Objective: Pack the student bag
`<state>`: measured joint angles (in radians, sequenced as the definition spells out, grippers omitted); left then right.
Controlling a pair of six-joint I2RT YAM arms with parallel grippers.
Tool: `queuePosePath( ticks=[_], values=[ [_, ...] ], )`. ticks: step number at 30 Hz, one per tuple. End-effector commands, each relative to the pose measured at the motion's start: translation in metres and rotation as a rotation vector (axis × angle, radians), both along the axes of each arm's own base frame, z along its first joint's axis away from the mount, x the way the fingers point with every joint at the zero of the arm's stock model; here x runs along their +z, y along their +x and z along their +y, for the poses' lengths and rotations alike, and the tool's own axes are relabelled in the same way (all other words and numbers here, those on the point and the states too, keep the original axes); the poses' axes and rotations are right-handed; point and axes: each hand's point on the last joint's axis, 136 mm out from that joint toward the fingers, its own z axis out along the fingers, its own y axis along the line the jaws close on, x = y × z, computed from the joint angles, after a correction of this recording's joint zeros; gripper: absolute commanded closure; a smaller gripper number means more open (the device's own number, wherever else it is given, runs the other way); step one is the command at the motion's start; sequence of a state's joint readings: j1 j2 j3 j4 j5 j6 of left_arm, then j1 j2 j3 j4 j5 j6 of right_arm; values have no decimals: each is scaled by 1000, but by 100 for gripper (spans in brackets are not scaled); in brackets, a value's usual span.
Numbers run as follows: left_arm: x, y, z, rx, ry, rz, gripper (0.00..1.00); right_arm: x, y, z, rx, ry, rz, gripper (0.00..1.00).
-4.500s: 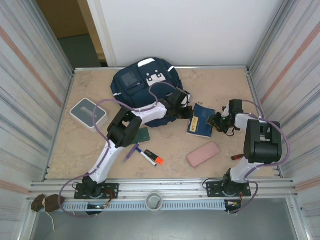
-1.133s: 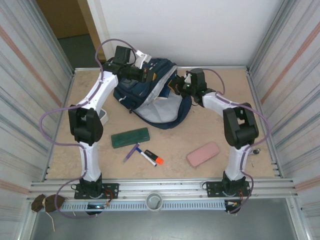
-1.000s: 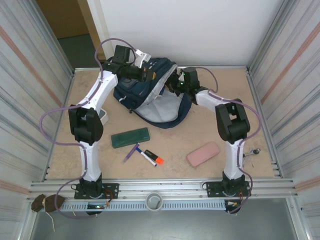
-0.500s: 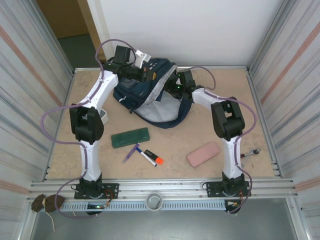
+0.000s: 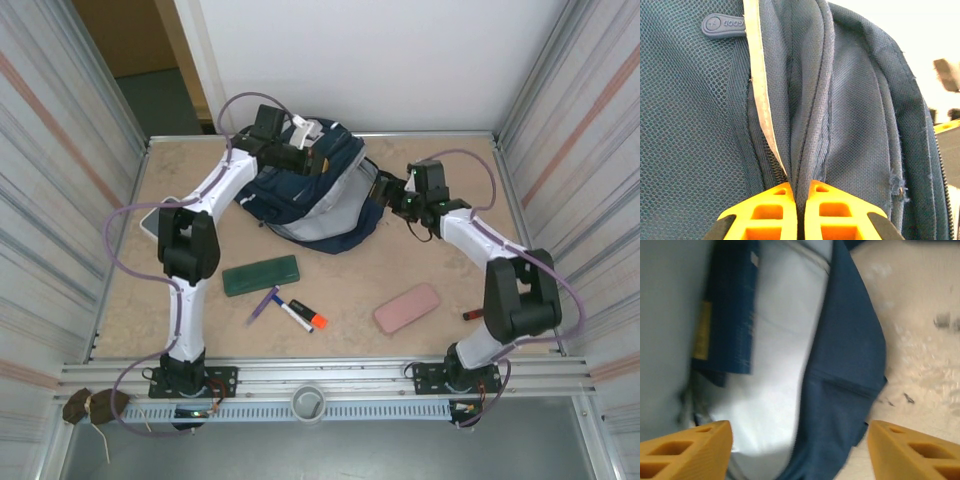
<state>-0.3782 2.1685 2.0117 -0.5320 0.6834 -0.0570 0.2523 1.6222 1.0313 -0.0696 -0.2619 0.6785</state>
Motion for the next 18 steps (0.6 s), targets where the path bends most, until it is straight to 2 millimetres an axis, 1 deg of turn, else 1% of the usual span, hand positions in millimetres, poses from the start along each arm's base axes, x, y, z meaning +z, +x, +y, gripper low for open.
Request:
queuePosePath(
  ticks=[1, 2, 4, 5, 6, 8, 10, 12, 15, 18],
  values=[
    [20, 8, -3, 13, -44, -61, 100, -35, 9, 33, 51, 49, 62, 25],
    [20, 7, -3, 15, -45, -55, 100, -40, 15, 41, 64, 36, 68, 24],
    [22, 5, -4, 17, -48, -48, 100, -52, 24, 48, 68, 5, 94, 27],
    [24, 2, -6, 15, -51, -48, 100, -61, 27, 45, 55, -12, 117, 32],
    [25, 0, -8, 15, -51, -46, 100, -66, 30, 43, 50, -14, 128, 38],
    [27, -5, -14, 9, -58, -51, 100, -72, 33, 33, 32, -10, 139, 58],
    [28, -8, -19, 6, -64, -53, 100, -68, 33, 19, 13, -13, 130, 73],
    [28, -9, -23, 0, -75, -49, 100, -60, 33, 6, 6, -8, 112, 82],
    [23, -12, -32, -14, -72, -49, 100, -49, 31, -11, 8, 11, 101, 89],
    [16, -14, -44, -28, -71, -35, 100, -41, 31, -26, 24, 18, 105, 91]
  ],
)
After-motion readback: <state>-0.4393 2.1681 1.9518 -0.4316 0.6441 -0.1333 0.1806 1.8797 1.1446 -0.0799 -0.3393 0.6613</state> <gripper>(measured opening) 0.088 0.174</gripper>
